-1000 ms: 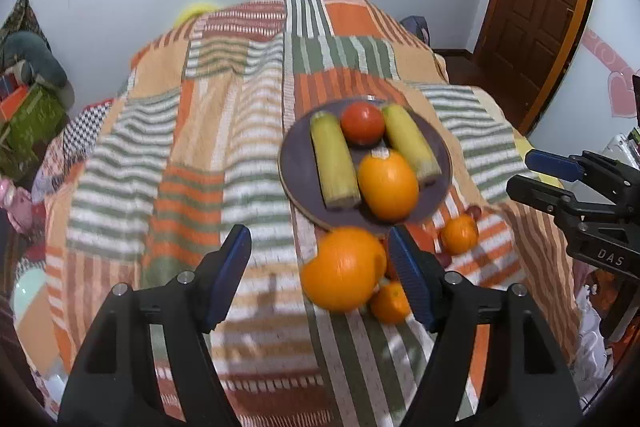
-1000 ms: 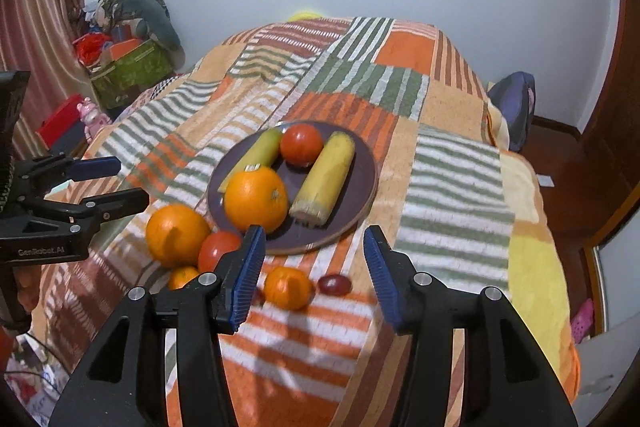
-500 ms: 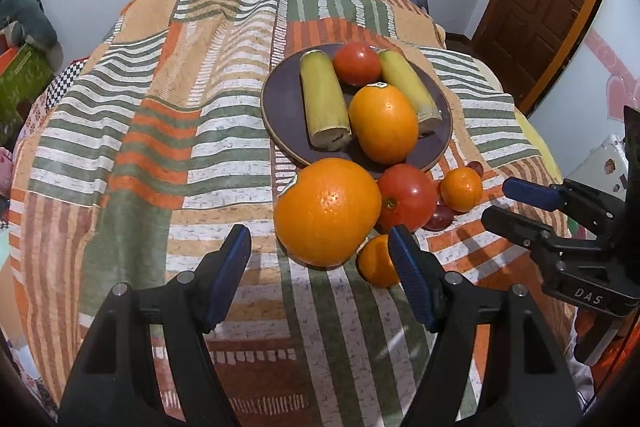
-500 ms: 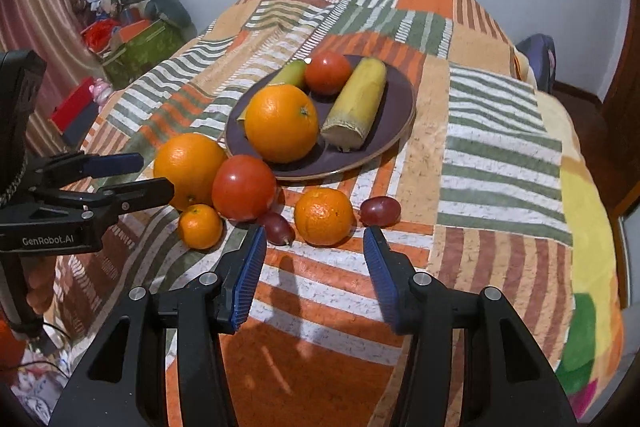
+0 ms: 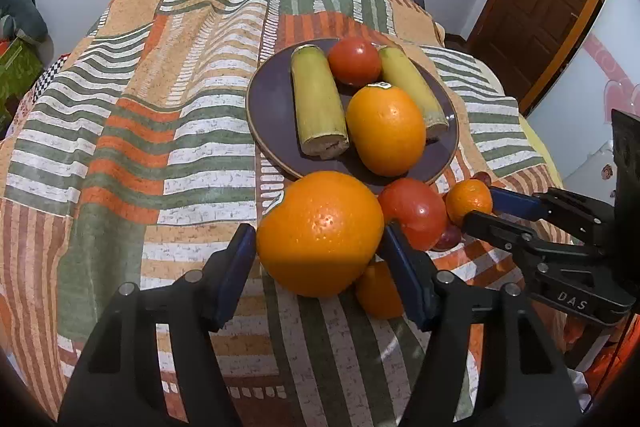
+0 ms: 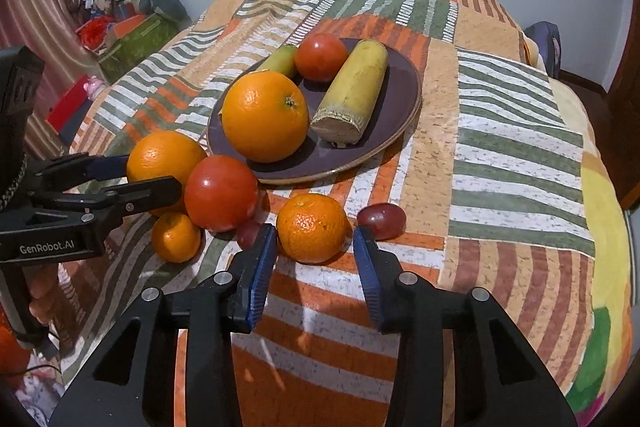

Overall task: Organize fruits
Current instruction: 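Move the open left gripper toward the other large orange beside the plate, then grasp the large orange with the left gripper while the right gripper grasps a small mandarin, then set the large orange on the plate with the left gripper while the right gripper places the mandarin, then grasp the red tomato with the right gripper while the left gripper grasps another small mandarin, then place the mandarin on the plate with the left gripper while the right gripper places the tomato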

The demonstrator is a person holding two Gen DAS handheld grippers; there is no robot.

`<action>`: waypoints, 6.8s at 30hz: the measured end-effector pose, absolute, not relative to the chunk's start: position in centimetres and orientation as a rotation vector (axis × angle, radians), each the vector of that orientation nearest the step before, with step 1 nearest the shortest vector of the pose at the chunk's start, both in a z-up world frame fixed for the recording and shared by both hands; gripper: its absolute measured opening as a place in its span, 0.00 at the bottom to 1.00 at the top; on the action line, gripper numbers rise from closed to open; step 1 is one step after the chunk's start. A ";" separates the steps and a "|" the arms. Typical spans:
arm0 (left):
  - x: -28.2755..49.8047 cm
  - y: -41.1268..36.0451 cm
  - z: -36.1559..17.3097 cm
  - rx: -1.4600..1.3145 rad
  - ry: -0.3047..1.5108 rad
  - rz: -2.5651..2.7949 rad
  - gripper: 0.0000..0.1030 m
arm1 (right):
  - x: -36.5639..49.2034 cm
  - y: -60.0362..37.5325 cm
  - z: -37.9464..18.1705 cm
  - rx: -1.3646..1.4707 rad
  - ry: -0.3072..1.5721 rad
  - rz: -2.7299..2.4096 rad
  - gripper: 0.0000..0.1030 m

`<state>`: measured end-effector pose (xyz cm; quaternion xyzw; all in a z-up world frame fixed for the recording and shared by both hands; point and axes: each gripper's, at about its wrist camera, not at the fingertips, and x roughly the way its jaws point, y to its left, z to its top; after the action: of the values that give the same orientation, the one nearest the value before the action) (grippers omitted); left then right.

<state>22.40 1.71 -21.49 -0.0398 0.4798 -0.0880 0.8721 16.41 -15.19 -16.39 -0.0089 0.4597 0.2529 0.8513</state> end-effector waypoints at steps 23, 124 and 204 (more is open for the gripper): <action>21.9 2.7 -19.3 -0.116 0.963 -0.163 0.61 | 16.8 -15.3 -15.0 -0.023 0.906 0.536 0.34; 21.9 3.1 -15.0 -0.001 0.864 -0.133 0.70 | 17.2 -12.8 -10.7 -0.059 0.820 0.539 0.58; 27.9 0.8 -17.8 -0.067 0.898 -0.218 0.34 | 21.6 -16.0 -14.0 0.042 0.880 0.455 0.43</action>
<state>27.89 0.75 -17.76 -0.0325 0.4332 -0.1050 0.8946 21.61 -16.02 -13.98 0.0203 0.4222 0.2181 0.8797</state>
